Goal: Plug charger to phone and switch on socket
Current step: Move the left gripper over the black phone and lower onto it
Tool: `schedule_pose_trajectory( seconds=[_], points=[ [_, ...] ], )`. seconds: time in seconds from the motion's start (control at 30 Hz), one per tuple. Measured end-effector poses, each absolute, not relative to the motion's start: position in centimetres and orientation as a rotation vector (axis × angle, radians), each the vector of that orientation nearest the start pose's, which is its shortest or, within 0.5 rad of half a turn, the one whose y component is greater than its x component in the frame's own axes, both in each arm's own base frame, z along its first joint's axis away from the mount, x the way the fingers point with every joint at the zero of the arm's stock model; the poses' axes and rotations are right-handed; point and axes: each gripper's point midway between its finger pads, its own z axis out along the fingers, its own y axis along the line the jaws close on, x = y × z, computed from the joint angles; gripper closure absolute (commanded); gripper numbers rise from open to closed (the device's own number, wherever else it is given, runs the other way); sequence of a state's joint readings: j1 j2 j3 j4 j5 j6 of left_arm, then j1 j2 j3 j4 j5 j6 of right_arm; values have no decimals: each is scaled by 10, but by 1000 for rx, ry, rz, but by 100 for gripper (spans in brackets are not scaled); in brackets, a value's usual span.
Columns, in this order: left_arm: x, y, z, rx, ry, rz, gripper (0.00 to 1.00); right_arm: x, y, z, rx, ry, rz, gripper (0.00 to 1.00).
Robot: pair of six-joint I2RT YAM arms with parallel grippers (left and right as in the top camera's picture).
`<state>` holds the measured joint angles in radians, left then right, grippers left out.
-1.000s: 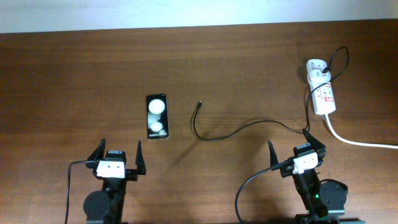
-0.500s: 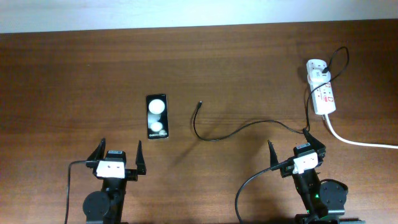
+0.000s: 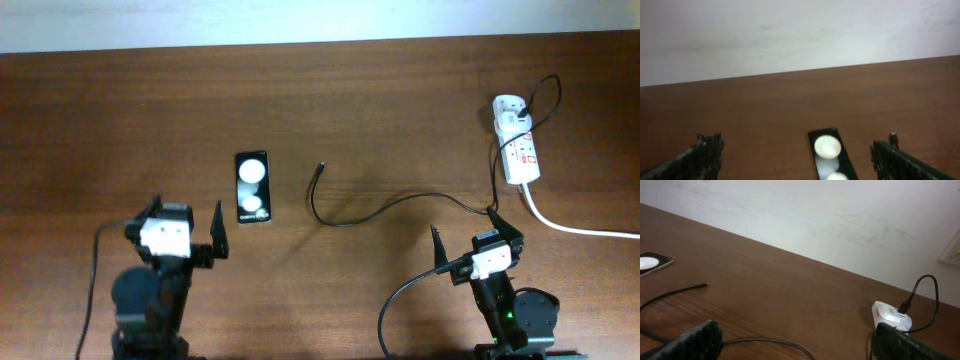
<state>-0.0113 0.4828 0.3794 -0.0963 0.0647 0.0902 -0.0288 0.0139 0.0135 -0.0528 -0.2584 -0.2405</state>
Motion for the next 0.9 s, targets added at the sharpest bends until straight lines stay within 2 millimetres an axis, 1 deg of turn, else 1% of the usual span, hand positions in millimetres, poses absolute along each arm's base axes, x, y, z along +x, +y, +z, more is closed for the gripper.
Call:
schedule_pose_trajectory(
  seconds=[0.13, 0.4, 0.5, 0.6, 0.67, 0.77, 0.83, 0.87, 0.9],
  points=[
    [299, -16, 229, 148, 1889, -19, 1, 242, 37, 164, -367, 1580, 2, 1],
    [351, -30, 227, 196, 2188, -121, 1, 242, 37, 164, -368, 1580, 2, 1],
    [367, -37, 222, 216, 2311, -162, 1, 242, 37, 164, -368, 1580, 2, 1],
    [379, -49, 214, 250, 2420, -194, 1, 242, 37, 164, -367, 1580, 3, 1],
    [390, -62, 205, 288, 2502, -219, 1, 242, 37, 164, -368, 1580, 2, 1],
    [396, -76, 191, 331, 2602, -240, 1, 242, 37, 164, -367, 1580, 2, 1],
    [403, -90, 178, 369, 2644, -264, 1, 242, 37, 164, -367, 1580, 2, 1],
    [405, -98, 167, 393, 2669, -279, 1, 242, 37, 164, -368, 1580, 2, 1],
    [405, -101, 162, 401, 2682, -284, 1, 242, 37, 164, -367, 1580, 3, 1]
  ],
)
